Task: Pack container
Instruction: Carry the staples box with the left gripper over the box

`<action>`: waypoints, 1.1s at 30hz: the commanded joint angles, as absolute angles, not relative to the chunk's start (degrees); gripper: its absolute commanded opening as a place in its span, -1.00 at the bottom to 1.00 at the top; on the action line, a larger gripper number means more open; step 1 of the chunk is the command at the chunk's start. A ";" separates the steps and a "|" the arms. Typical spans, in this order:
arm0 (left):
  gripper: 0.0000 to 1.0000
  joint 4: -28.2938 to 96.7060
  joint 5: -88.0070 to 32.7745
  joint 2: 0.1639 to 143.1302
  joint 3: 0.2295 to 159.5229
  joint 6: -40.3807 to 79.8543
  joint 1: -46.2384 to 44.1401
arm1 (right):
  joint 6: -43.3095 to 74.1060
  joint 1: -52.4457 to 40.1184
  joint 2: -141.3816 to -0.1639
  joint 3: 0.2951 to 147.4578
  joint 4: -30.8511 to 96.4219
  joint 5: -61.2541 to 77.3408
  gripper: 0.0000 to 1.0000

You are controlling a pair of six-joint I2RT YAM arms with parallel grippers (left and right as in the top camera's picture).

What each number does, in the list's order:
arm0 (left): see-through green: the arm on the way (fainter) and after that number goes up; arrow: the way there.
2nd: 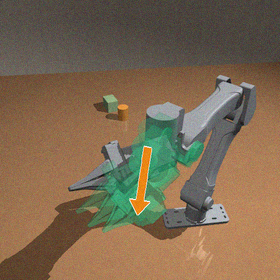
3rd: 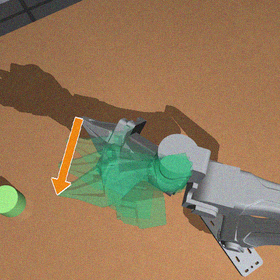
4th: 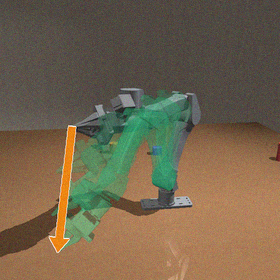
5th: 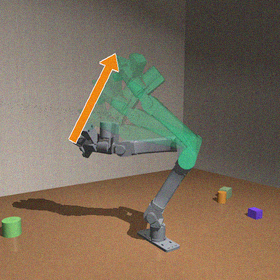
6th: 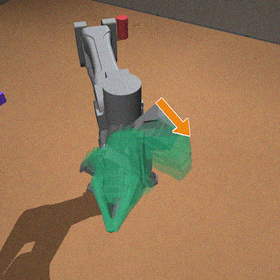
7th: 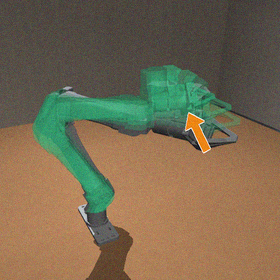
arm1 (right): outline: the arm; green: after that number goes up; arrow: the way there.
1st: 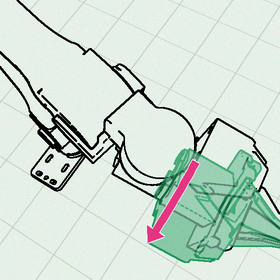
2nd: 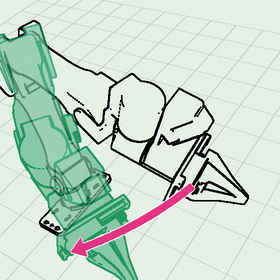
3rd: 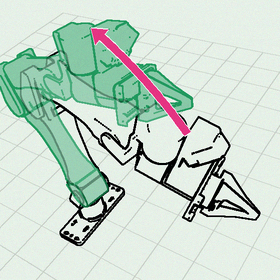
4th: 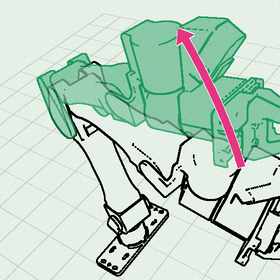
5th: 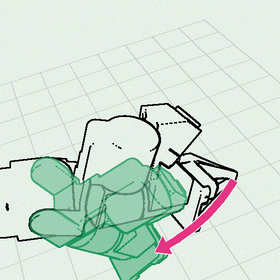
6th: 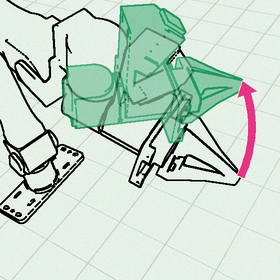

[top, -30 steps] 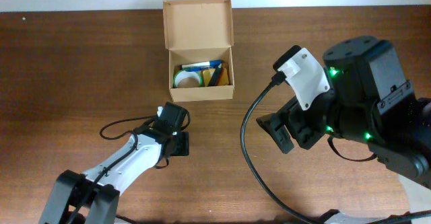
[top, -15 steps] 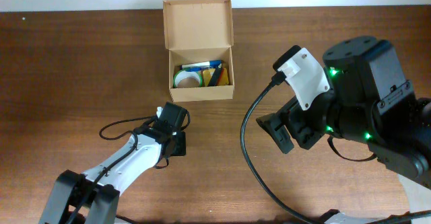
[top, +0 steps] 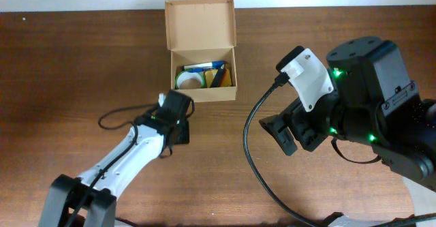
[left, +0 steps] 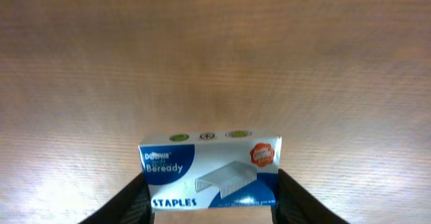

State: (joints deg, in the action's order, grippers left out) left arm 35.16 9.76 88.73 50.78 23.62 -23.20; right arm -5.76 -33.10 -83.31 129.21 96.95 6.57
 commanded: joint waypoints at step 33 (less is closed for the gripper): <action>-0.33 41.21 10.22 111.50 90.94 20.12 -22.79 | -5.08 -33.26 -83.40 129.62 97.17 6.87 0.98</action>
State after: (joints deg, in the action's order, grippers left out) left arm 40.51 9.28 110.15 89.25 20.75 -23.18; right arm -5.74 -33.10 -83.31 129.21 96.95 6.57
